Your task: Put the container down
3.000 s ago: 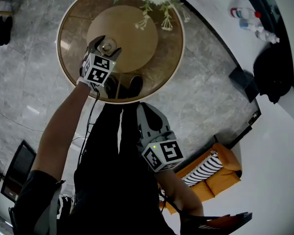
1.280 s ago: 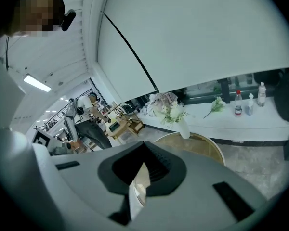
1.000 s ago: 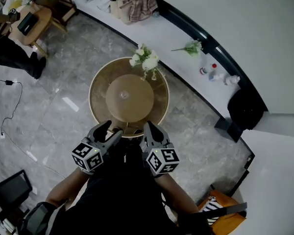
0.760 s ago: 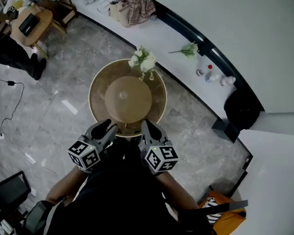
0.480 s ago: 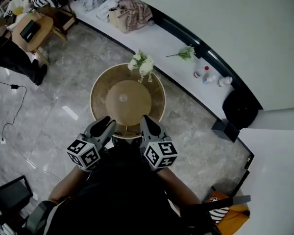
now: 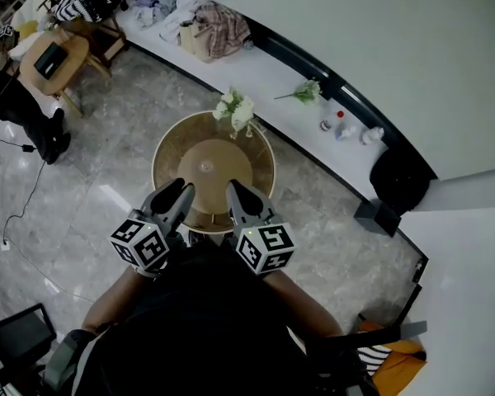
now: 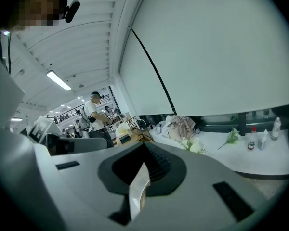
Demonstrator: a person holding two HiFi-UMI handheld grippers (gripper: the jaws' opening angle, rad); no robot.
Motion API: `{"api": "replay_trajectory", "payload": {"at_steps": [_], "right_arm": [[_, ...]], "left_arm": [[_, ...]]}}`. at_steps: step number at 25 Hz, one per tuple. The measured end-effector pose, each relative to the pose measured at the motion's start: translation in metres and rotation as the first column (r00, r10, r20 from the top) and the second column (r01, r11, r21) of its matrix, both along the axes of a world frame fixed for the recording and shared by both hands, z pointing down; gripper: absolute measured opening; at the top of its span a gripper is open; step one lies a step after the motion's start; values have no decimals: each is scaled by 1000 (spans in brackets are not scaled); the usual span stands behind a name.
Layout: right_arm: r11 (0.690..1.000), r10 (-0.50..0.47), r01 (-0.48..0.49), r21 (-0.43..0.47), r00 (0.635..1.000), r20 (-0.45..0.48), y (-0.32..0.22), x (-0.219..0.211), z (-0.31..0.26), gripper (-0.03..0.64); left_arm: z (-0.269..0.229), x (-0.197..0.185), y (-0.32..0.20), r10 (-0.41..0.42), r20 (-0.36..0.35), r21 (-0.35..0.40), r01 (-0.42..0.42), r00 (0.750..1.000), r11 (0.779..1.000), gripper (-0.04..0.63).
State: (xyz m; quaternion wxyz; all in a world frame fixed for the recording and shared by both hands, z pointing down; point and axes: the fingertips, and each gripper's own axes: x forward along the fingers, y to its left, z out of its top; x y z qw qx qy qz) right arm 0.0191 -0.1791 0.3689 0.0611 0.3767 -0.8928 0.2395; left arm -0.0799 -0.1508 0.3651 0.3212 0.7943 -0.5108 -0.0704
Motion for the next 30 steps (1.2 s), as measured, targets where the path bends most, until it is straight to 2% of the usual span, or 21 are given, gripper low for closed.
{"api": "replay_trajectory", "payload": {"at_steps": [15,30], "right_arm": [[998,2,-3,69,1000,8,1,-6,-23,8],[998,-12,12,65,1000,7,9,-15,-21,8]], "left_arm": [[-13,-11,-5,-9,-23,19,10,1000,1000,124],[-3,-16,3,-12,-44,-15,11,999,1000,124]]}}
